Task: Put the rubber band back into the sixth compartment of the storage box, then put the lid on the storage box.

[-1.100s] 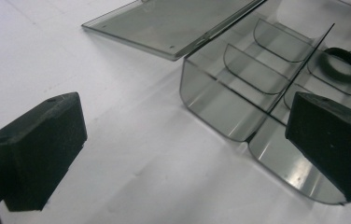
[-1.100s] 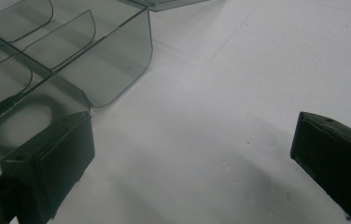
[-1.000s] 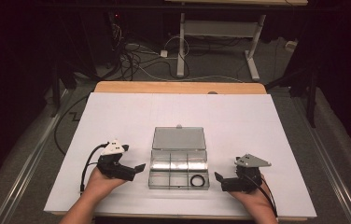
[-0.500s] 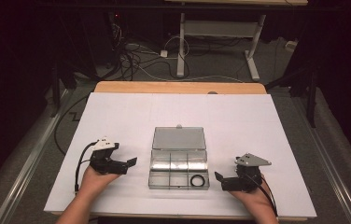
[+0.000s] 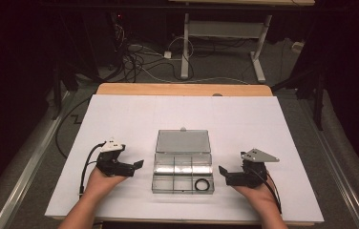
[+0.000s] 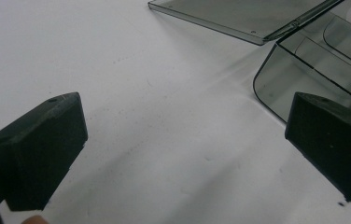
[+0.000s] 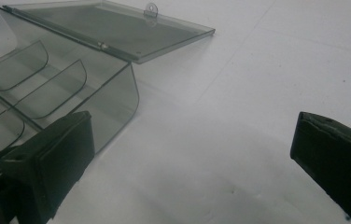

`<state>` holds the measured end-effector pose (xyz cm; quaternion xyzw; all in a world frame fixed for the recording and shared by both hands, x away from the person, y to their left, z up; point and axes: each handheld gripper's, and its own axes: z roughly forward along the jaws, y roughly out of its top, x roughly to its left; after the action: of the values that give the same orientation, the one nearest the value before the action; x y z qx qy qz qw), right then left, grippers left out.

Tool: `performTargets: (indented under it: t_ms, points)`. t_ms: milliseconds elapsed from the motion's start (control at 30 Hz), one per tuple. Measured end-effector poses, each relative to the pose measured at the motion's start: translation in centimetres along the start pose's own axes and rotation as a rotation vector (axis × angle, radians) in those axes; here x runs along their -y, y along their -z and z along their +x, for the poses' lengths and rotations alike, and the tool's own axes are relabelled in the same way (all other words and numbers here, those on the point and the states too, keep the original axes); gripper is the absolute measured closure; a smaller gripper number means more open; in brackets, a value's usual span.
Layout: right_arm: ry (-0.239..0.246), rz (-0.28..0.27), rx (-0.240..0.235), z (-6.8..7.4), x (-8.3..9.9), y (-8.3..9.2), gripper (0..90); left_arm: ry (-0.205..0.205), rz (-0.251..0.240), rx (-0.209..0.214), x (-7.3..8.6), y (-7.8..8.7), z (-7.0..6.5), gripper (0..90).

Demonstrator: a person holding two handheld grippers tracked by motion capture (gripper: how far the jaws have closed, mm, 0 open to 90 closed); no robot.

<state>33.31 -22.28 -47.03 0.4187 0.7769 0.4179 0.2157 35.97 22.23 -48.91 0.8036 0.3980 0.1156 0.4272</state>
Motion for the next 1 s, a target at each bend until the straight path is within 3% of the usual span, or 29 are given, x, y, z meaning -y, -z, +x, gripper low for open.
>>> performTargets:
  t_ms: [133,267,533,1000]
  points:
    - [-0.006,-0.001,-0.002,-0.3,-0.4,-0.4,0.2,0.003,-0.001,0.002,-0.4,-0.3,-0.3,0.0]
    - [-0.014,0.001,-0.006,-0.7,-0.7,-0.9,0.3,0.041,-0.014,0.046,-0.9,-0.6,-0.3,0.0]
    - [-0.019,-0.005,-0.01,-1.0,-1.6,-1.9,0.3,0.025,-0.047,0.065,-1.8,-1.6,0.1,0.0]
    - [-0.057,-0.032,-0.02,-1.4,-3.0,-2.6,0.2,0.025,-0.053,0.074,-3.8,-3.0,0.9,0.0]
